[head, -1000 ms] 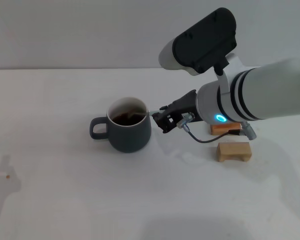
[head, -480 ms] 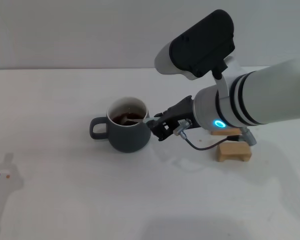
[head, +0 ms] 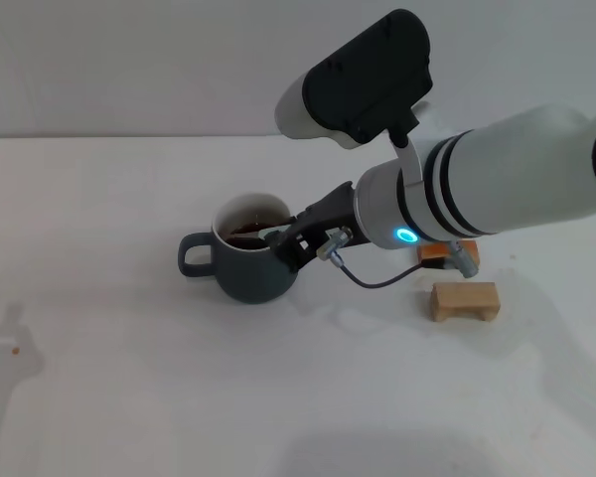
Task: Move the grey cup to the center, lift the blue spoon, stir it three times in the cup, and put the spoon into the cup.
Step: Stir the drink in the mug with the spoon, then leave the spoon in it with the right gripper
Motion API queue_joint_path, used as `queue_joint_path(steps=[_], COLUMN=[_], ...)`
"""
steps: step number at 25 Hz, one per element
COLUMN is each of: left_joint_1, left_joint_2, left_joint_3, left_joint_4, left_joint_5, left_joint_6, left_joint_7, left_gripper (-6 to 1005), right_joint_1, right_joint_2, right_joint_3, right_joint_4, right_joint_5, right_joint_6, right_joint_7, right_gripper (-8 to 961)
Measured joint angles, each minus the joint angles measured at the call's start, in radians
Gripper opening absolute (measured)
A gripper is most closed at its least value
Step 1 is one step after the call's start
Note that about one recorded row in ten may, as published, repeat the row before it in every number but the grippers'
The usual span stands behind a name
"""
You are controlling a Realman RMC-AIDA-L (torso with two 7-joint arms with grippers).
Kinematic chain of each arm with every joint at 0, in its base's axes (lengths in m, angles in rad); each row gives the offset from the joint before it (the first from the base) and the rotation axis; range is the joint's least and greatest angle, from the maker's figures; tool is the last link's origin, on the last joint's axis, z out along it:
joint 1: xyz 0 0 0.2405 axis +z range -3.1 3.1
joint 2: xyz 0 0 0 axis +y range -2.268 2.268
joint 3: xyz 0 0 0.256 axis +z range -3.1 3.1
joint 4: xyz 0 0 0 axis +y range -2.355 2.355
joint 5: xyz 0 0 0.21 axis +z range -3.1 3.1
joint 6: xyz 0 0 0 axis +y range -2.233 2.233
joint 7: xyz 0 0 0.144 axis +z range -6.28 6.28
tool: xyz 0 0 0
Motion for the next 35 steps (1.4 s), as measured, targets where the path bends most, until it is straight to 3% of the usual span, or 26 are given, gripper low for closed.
queue_joint_path(steps=[14,27,35], left_joint_1=[-0.002,-0.013,-0.008], left_joint_2=[0.002,-0.001,-0.002], left_joint_3=[-0.013,-0.008,-0.004], left_joint_4=[-0.002,-0.006,-0.006], left_joint_5=[0.0,0.0,0.001], left_joint_6=[0.0,-0.025,-0.024], left_joint_7=[0.0,0.0,0.0], left_gripper=[-1,-2,-1], right_joint_1=[0.014,-0.036,-0.025], right_joint_2=[-0.004,-0.002,0.0], right_joint_3=[0.068,0.061,0.036], right_joint_4=[-0.108,-0.03,-0.025], right_joint_5=[-0.001,0.036,0.048], right_joint_6=[-0.081,-0.027,-0.03], right_joint_7=[-0.069,-0.074,-0.074], right_gripper=[155,153,140])
